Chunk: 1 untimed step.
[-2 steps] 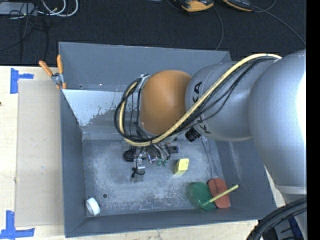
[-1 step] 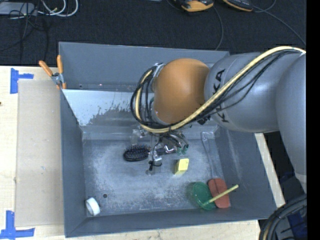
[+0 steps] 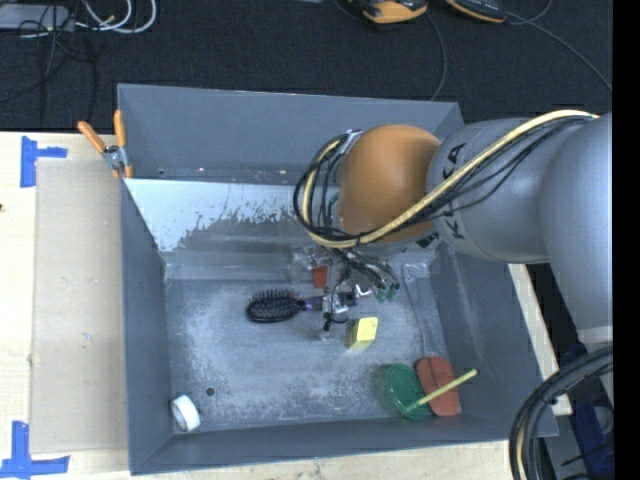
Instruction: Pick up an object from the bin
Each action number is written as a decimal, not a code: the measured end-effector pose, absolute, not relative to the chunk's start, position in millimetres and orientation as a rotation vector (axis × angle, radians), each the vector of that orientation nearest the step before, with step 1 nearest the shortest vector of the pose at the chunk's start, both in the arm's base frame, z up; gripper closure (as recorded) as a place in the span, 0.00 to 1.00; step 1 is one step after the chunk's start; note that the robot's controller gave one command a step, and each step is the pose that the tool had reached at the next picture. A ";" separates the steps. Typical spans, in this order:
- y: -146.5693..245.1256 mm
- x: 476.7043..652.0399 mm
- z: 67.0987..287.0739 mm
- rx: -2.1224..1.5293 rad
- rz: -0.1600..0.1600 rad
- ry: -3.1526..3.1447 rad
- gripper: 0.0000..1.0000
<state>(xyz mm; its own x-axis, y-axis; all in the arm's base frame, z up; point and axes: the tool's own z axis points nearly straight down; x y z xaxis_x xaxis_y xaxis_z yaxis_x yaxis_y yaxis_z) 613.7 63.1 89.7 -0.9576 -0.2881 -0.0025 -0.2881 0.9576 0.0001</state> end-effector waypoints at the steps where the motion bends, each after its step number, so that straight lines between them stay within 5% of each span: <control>1: 84.8 588.7 69.5 -0.352 0.002 3.131 1.00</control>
Offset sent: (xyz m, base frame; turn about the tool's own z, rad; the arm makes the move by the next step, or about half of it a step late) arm 0.0000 0.0000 0.0000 0.0000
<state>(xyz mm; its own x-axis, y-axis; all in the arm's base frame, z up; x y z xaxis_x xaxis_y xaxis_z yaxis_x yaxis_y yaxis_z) 588.7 84.8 69.5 -0.9749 -0.2223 0.0089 -0.2223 0.9750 0.0024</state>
